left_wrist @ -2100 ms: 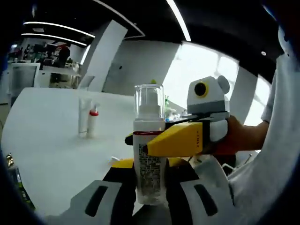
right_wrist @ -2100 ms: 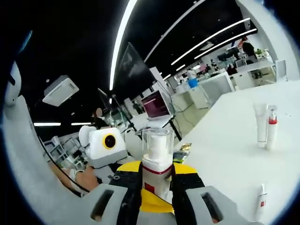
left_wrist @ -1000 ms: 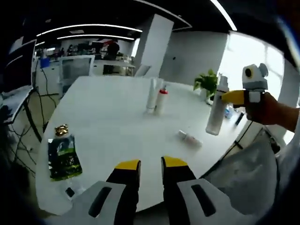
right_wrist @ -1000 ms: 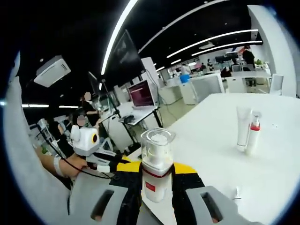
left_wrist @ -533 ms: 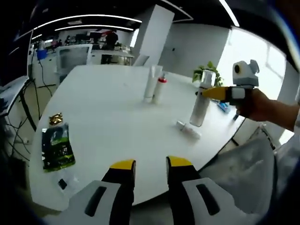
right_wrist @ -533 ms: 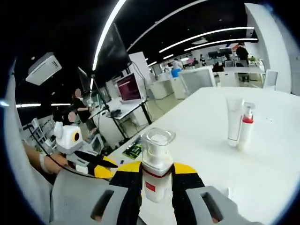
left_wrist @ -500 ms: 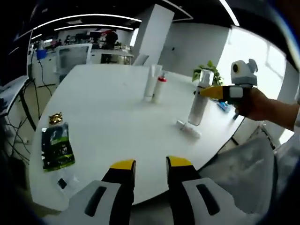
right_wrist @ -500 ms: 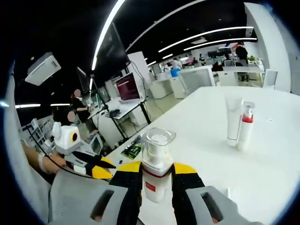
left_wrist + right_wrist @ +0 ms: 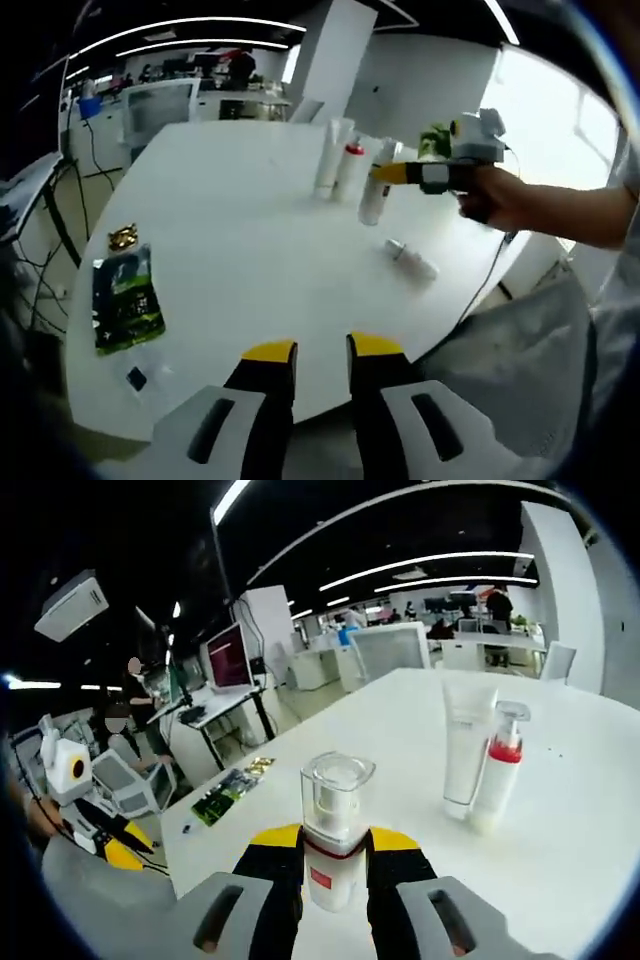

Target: Arrange the skincare products in the storage area until every visible bottle or jar stands upright without overlapping.

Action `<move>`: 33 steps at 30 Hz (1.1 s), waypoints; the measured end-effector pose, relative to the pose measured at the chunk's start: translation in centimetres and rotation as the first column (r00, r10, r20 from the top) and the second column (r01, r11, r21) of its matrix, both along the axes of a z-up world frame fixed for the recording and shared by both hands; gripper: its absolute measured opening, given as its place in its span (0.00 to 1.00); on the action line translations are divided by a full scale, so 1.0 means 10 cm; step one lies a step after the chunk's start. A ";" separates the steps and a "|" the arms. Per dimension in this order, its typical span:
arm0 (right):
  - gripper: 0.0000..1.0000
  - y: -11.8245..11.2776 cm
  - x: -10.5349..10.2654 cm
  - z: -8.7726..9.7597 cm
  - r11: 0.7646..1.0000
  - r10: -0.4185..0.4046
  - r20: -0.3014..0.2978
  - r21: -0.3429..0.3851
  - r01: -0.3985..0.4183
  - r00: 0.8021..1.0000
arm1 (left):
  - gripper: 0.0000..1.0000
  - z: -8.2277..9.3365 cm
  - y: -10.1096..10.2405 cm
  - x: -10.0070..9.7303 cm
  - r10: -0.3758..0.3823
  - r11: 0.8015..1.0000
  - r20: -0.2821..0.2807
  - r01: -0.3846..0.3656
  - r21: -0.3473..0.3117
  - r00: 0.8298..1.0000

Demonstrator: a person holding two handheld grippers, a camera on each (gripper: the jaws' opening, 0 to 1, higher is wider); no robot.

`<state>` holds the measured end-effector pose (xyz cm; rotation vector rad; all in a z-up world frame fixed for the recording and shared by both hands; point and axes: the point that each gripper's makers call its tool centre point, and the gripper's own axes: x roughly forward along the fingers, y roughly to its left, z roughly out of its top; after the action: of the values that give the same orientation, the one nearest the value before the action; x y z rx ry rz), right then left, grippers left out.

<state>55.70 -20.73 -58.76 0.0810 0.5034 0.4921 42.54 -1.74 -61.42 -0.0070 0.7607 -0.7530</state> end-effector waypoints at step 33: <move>0.16 -0.45 0.87 -0.48 0.976 -0.125 0.113 -0.163 0.142 0.986 | 0.32 -0.10 0.20 0.07 -0.065 0.977 0.114 0.040 0.207 0.991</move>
<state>64.42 -25.20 -63.57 -0.0741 0.4347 0.3180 43.23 0.31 -62.43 0.2435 0.7226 -0.7160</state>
